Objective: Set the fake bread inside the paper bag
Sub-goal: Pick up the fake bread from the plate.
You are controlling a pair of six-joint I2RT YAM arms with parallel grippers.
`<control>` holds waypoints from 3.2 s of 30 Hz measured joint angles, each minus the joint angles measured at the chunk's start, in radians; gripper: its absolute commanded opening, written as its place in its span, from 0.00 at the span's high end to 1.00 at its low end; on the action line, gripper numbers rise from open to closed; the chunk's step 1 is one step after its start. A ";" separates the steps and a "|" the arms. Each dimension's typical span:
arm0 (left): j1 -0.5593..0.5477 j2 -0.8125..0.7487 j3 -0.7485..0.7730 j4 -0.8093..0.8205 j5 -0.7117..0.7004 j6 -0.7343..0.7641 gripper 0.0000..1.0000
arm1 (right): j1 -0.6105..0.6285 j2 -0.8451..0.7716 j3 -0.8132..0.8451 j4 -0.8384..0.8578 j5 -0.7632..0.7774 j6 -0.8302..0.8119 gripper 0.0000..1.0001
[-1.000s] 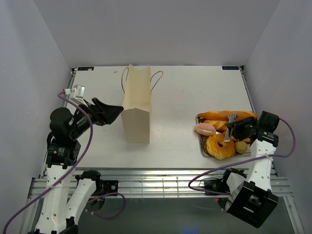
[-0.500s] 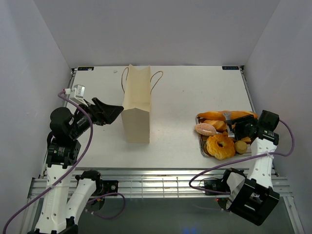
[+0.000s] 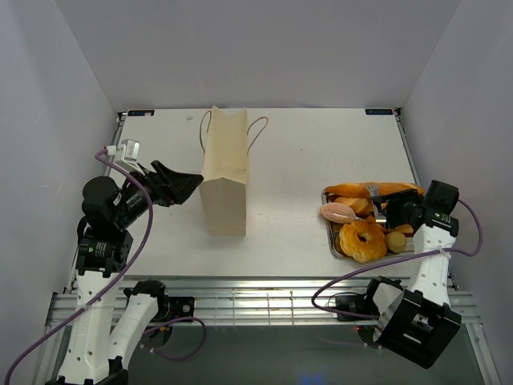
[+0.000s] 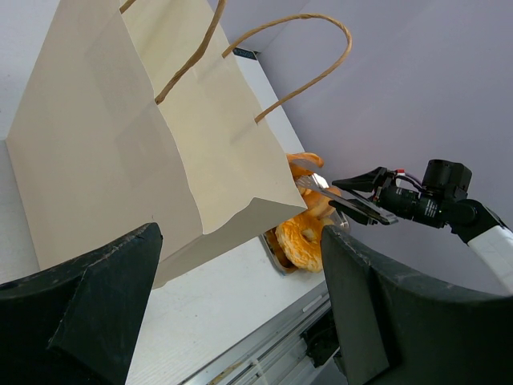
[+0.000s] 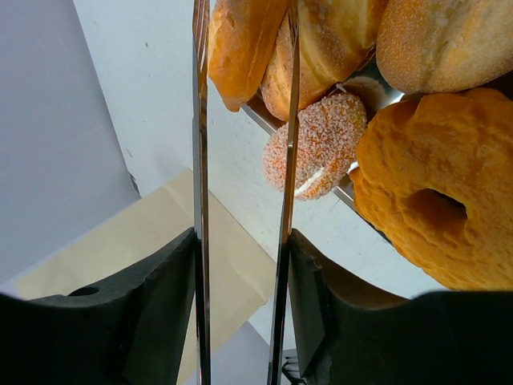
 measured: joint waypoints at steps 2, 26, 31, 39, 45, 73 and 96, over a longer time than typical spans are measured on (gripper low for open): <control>0.000 0.000 0.000 0.000 0.000 0.000 0.10 | 0.000 0.000 0.000 0.000 0.000 0.012 0.48; 0.000 0.000 0.000 0.000 0.001 0.000 0.09 | 0.000 -0.047 -0.002 0.001 0.003 0.105 0.48; 0.000 -0.002 0.000 0.000 0.001 0.000 0.09 | 0.000 -0.049 -0.008 0.002 0.003 0.108 0.48; 0.000 -0.003 0.000 0.000 0.001 0.000 0.10 | 0.000 -0.053 -0.042 0.002 0.004 0.110 0.48; 0.000 -0.003 0.000 0.000 0.001 0.000 0.10 | 0.000 -0.043 -0.051 0.007 0.003 0.110 0.48; 0.000 0.001 0.000 0.000 0.000 0.004 0.10 | 0.000 0.018 -0.067 0.085 0.018 0.129 0.48; 0.000 0.009 0.000 0.000 0.000 0.007 0.10 | 0.000 0.055 -0.101 0.176 0.022 0.097 0.85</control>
